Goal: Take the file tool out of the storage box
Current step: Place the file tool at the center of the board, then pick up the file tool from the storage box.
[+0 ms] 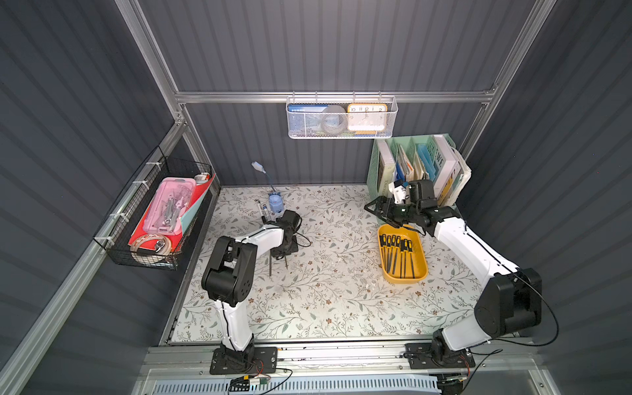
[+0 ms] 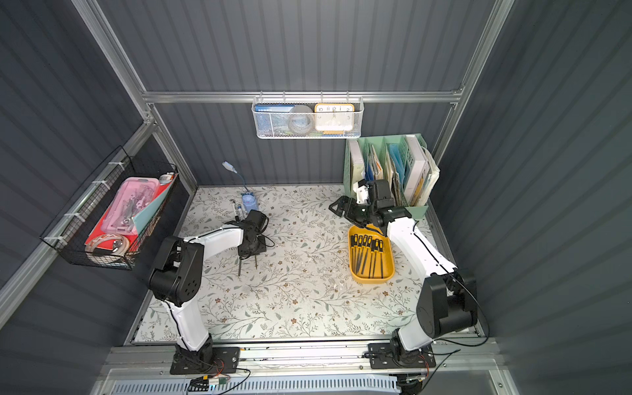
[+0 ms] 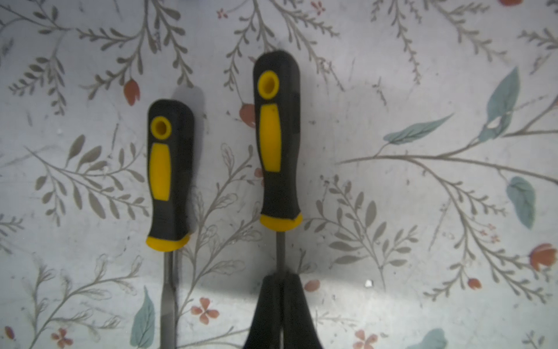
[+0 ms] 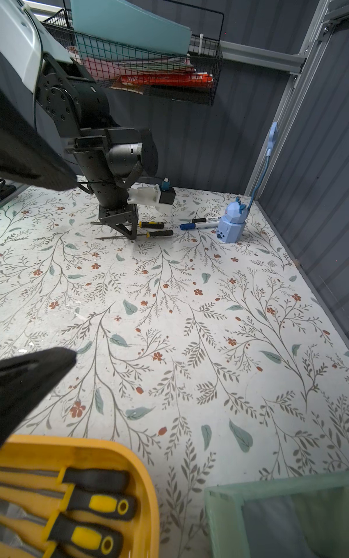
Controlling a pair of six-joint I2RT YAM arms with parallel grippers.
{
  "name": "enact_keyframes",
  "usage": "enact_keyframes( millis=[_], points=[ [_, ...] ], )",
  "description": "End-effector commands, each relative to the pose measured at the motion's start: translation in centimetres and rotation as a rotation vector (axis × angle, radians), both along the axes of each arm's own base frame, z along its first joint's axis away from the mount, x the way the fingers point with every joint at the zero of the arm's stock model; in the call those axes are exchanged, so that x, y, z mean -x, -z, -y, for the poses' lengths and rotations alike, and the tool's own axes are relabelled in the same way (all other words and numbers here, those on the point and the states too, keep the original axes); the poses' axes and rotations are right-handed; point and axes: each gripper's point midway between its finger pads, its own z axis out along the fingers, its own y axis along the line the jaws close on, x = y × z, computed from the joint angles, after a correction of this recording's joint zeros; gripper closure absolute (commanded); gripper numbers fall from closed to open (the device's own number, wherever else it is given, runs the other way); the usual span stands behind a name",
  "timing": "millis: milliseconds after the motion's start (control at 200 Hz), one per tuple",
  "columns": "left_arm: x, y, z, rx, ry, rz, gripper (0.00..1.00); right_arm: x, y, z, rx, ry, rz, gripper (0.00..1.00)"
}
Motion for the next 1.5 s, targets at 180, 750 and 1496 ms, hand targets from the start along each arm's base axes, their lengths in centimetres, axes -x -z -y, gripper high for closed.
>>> enact_keyframes(
  millis=[180, 750, 1496],
  points=[
    [1.4, -0.9, -0.6, -0.018, 0.053, -0.036, 1.00, 0.4, 1.4, 0.1, 0.009, -0.007, -0.039, 0.13],
    [2.4, -1.3, -0.3, 0.004, 0.067, -0.074, 0.91, 0.9, 1.9, 0.4, 0.023, 0.002, -0.052, 0.13],
    [-7.0, -19.0, 6.7, 0.328, 0.237, 0.461, 0.33, 1.9, 5.2, 8.9, 0.292, 0.187, -0.219, 0.24]
  ],
)
